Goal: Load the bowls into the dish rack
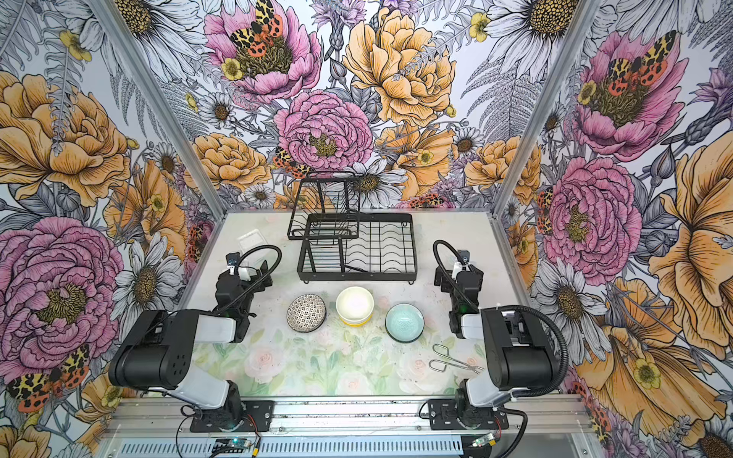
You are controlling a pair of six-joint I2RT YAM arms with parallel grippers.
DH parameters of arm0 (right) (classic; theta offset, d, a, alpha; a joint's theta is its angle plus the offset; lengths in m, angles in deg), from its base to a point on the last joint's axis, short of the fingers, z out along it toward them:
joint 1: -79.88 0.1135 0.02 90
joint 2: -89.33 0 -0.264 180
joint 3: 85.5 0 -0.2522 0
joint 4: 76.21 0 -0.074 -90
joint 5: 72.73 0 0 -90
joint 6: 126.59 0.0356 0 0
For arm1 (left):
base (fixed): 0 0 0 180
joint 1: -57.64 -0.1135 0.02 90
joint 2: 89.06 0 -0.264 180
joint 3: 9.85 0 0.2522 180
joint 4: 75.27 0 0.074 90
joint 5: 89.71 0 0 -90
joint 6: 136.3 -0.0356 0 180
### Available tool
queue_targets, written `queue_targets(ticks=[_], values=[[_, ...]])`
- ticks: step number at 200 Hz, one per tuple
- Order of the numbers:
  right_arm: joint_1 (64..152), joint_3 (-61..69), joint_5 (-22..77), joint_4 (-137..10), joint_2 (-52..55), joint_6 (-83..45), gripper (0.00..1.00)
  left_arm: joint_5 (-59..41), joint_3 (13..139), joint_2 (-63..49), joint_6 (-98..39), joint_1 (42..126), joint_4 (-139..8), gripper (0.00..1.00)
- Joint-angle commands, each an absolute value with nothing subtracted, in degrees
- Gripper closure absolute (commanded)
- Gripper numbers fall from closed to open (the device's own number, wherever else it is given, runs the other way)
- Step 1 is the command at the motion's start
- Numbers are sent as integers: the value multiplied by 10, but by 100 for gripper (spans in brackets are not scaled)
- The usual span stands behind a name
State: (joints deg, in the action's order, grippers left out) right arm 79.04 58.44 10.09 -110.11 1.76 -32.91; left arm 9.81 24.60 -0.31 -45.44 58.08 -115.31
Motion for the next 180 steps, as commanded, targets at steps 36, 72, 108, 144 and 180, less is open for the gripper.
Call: queue_targets(ticks=[36, 72, 108, 144, 180], values=[[789, 582, 106, -1119, 14, -317, 0, 76, 253, -3, -460, 572, -1156, 1], [788, 582, 107, -1119, 14, -317, 0, 81, 254, -3, -462, 574, -1155, 1], [788, 581, 107, -1118, 13, -317, 1, 81, 254, -3, -462, 574, -1155, 1], [788, 582, 107, -1118, 13, -317, 1, 81, 254, -2, -463, 574, -1155, 1], [787, 580, 107, -1116, 12, -317, 1, 78, 254, -2, -462, 573, -1154, 1]])
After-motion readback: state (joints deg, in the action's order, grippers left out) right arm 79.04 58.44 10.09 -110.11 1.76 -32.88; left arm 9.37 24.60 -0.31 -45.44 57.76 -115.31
